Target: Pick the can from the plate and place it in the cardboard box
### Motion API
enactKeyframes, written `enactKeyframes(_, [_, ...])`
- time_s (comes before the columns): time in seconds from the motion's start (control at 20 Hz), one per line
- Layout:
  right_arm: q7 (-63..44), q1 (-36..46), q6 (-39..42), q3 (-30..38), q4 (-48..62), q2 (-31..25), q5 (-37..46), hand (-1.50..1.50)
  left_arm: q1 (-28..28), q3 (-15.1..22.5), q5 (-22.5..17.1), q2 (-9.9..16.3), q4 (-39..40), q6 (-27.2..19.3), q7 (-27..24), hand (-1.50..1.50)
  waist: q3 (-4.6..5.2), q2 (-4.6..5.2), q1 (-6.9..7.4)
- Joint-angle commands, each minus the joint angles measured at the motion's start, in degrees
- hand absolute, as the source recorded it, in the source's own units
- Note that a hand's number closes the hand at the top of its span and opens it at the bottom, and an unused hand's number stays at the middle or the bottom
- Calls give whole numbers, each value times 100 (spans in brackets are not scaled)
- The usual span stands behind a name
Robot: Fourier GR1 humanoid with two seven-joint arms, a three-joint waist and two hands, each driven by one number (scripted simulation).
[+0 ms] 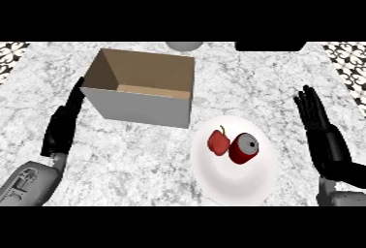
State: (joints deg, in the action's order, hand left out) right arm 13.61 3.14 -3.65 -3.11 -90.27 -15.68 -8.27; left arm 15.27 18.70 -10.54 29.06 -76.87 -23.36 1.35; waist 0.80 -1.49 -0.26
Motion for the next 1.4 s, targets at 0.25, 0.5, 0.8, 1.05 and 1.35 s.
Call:
enactKeyframes(0.25, [-852, -257, 339, -136, -229, 216, -559, -150, -717, -833, 310, 1040, 392, -43, -103, 0, -78, 145, 73])
enactKeyframes(0.5, [295, -650, -199, -818, 764, -632, 1990, -150, -593, -793, 157, 664, 637, 124, -67, 0, -82, 170, 33])
enactKeyframes(0.8, [2401, -749, 955, -74, 1381, -539, 530, -150, -706, -798, 302, 649, 680, 317, -91, 0, -86, 162, 9])
enactKeyframes(1.05, [1313, -462, 331, -220, 726, -1259, 1844, -150, -961, -1010, 291, 680, 407, 307, -114, 0, -72, 139, 45])
enactKeyframes(1.35, [290, 152, 1285, -582, 782, -2191, 2524, -150, -813, -1000, 403, 611, 357, 284, 73, 0, -74, 146, 81])
